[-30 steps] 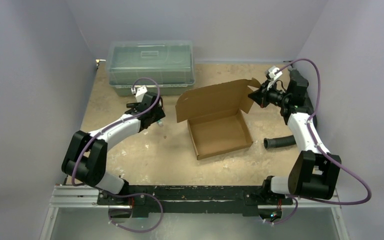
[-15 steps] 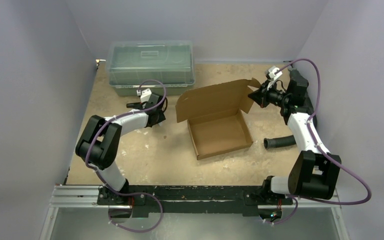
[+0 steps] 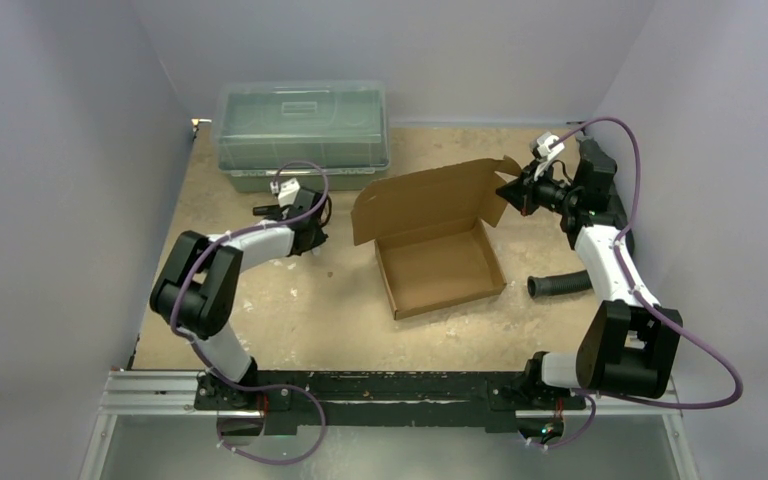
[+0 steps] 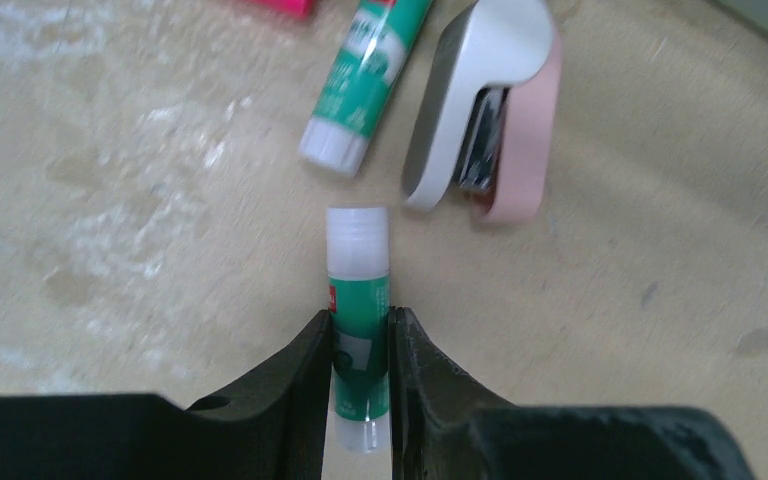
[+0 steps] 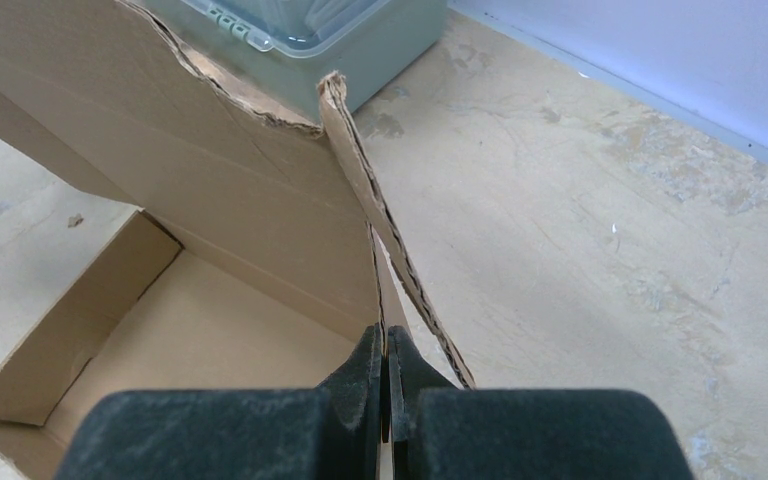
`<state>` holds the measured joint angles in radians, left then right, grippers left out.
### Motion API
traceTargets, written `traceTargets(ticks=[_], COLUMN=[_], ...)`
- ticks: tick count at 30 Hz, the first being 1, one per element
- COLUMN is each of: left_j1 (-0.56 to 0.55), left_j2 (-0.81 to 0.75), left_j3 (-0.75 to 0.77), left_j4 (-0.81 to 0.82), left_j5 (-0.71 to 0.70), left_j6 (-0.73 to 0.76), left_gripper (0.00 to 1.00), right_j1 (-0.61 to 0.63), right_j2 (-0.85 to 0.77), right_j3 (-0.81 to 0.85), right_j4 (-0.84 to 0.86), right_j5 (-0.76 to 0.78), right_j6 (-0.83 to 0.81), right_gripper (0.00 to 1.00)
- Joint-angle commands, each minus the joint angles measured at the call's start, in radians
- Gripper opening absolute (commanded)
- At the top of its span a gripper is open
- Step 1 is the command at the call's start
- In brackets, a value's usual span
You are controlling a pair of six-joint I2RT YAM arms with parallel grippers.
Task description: Fold the paper box
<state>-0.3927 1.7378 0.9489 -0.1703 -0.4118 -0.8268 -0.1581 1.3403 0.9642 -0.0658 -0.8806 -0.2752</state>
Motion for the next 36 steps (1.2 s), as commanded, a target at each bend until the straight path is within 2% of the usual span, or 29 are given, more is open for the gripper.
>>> traceTargets(ticks=[1, 6, 9, 12, 16, 20, 23, 27, 32, 36], left_j1=[0.008, 0.008, 0.008, 0.008, 0.006, -0.007, -0.074, -0.252, -0.445, -0.579], left_j2=[-0.176, -0.476, -0.691, -0.896, -1.073, -1.158, -1.175, -1.111, -0.878, -0.654], left_j3=[-0.093, -0.229, -0.322, -0.436, -0.544, -0.626, -0.619, -0.589, -0.494, -0.345], left_j4=[-0.018, -0.06, -0.025, 0.097, 0.288, 0.522, 0.563, 0.594, 0.619, 0.575], left_j5=[0.043, 0.139, 0.325, 0.586, 0.855, 0.989, 0.969, 0.865, 0.72, 0.576], left_j6=[-0.01, 0.016, 0.117, 0.174, 0.158, 0.116, 0.162, 0.244, 0.359, 0.494], left_gripper=[0.0, 0.0, 0.0, 0.0, 0.0, 0.0, 0.0, 0.0, 0.0, 0.0], right_j1=[-0.001, -0.001, -0.001, -0.001, -0.001, -0.001, -0.001, -0.001, -0.001, -0.002], right_j2=[-0.001, 0.001, 0.0, -0.001, -0.005, -0.005, -0.007, -0.007, -0.006, -0.006], right_j3=[0.005, 0.005, 0.006, 0.005, 0.006, 0.005, 0.005, 0.005, 0.005, 0.005], right_j4=[0.029, 0.028, 0.026, 0.024, 0.02, 0.021, 0.02, 0.02, 0.02, 0.02], right_j5=[-0.009, -0.01, -0.01, -0.01, -0.008, -0.013, -0.013, -0.013, -0.013, -0.014], right_j6=[0.013, 0.012, 0.01, 0.006, 0.001, 0.001, 0.0, -0.001, -0.001, -0.002], right_gripper=[0.0, 0.0, 0.0, 0.0, 0.0, 0.0, 0.0, 0.0, 0.0, 0.0])
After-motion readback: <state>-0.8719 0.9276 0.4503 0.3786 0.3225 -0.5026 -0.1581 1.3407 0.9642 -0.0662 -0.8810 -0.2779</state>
